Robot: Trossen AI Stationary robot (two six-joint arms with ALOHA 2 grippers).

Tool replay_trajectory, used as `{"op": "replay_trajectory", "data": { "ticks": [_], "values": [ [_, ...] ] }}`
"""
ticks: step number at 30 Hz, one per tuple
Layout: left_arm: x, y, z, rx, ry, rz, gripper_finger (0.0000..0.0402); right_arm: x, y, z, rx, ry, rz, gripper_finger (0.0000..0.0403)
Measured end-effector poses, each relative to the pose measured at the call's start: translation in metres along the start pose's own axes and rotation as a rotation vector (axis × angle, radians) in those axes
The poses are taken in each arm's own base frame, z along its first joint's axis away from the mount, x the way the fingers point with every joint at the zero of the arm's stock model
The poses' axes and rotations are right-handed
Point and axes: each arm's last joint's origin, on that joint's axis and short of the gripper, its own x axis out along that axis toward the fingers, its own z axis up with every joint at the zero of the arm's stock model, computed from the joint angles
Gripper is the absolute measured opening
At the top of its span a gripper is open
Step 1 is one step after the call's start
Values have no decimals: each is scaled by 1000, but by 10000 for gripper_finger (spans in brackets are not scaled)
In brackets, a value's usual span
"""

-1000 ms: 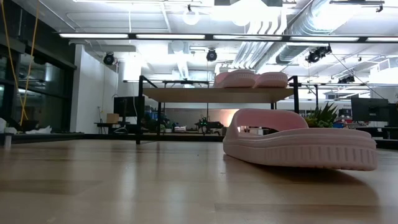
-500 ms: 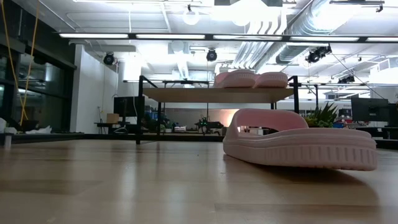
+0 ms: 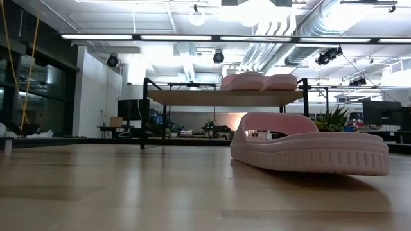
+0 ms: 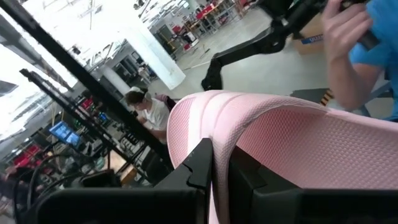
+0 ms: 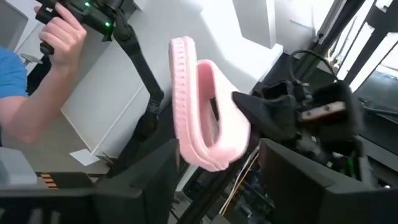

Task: Pick and place slides into the shelf
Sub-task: Put the pink slide on the shelf

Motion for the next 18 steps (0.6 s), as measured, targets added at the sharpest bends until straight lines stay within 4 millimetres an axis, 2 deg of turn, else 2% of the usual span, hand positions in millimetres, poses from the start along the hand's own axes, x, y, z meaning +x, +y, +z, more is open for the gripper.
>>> {"op": "replay_trajectory", "data": {
  "ticks": [6, 18],
  "values": [
    [10, 19, -14, -15, -18, -27, 17, 1, 3, 2, 3, -5, 7, 240],
    [19, 45, -34, -48, -37, -64, 17, 1, 5, 2, 15, -19, 41, 227]
  ]
}}
